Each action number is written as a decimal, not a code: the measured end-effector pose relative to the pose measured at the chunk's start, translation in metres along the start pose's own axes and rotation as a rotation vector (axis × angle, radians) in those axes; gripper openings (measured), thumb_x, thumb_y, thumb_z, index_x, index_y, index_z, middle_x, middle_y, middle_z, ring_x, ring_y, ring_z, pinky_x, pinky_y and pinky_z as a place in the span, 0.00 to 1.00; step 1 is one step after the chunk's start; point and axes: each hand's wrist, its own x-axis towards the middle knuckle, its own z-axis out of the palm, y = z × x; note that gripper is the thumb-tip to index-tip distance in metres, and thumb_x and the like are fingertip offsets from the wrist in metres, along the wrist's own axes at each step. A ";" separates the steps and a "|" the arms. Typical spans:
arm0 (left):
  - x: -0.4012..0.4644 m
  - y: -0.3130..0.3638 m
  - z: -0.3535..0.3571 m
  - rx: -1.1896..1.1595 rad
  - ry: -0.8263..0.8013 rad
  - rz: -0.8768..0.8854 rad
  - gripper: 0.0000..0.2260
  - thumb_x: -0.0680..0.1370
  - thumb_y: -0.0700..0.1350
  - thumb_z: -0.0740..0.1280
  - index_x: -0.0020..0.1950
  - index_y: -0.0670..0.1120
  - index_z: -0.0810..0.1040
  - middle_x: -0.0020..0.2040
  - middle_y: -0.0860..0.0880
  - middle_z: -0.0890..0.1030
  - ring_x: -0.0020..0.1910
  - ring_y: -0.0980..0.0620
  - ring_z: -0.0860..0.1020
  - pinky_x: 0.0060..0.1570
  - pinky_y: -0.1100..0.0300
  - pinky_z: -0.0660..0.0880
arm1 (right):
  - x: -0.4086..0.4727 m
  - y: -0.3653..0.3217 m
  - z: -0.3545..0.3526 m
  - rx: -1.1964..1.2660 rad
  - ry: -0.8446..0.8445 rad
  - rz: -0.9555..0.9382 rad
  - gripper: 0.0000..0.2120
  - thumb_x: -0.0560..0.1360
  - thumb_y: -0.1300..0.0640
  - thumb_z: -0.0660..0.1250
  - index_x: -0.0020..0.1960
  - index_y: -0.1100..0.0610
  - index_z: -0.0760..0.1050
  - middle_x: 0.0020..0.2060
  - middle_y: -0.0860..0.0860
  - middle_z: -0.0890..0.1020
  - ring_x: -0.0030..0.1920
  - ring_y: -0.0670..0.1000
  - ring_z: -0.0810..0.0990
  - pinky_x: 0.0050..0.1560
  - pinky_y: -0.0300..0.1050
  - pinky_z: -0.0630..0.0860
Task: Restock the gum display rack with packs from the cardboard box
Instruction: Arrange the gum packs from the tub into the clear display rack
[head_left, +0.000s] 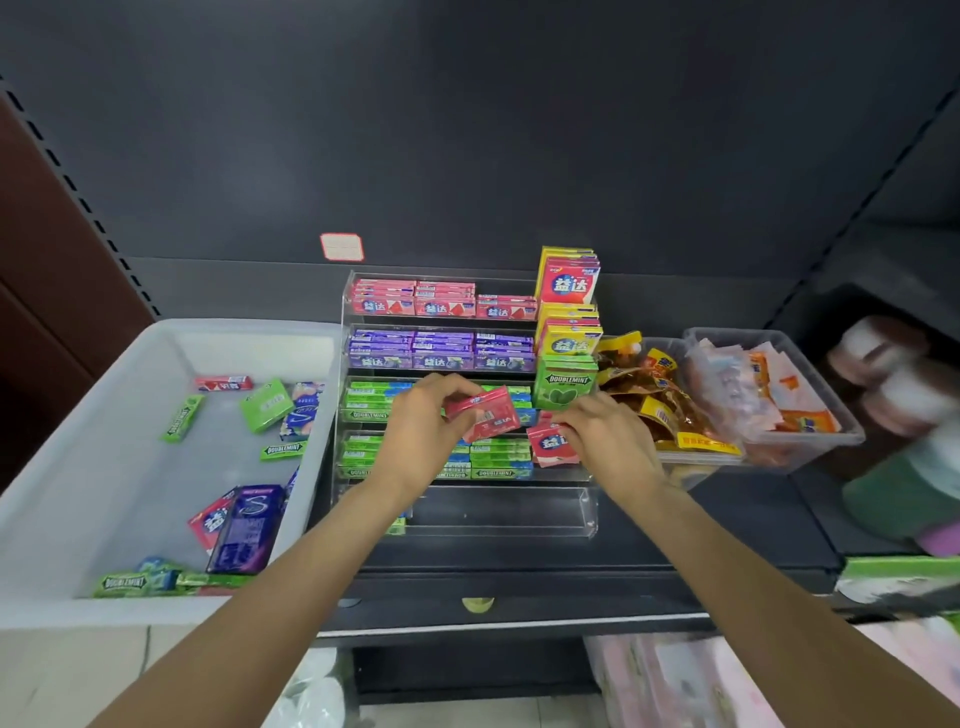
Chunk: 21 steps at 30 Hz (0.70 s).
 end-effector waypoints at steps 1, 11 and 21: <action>0.000 0.000 0.000 0.002 -0.003 -0.001 0.09 0.75 0.38 0.70 0.54 0.45 0.80 0.49 0.51 0.78 0.45 0.59 0.75 0.40 0.78 0.70 | 0.001 0.000 0.002 0.005 0.016 0.007 0.08 0.71 0.62 0.72 0.49 0.57 0.83 0.42 0.53 0.83 0.46 0.55 0.81 0.43 0.48 0.79; 0.002 -0.001 0.003 0.003 -0.007 -0.008 0.09 0.74 0.39 0.70 0.53 0.44 0.80 0.46 0.53 0.77 0.42 0.60 0.74 0.39 0.80 0.68 | -0.002 0.002 0.008 -0.167 -0.005 0.091 0.17 0.56 0.64 0.81 0.42 0.55 0.81 0.38 0.51 0.81 0.39 0.51 0.80 0.35 0.44 0.77; 0.006 0.010 0.011 -0.158 -0.057 -0.183 0.04 0.74 0.40 0.70 0.46 0.48 0.78 0.39 0.55 0.77 0.40 0.55 0.77 0.39 0.63 0.75 | -0.010 -0.022 -0.016 0.308 -0.023 0.114 0.22 0.75 0.50 0.66 0.68 0.53 0.68 0.62 0.49 0.72 0.63 0.48 0.71 0.56 0.42 0.73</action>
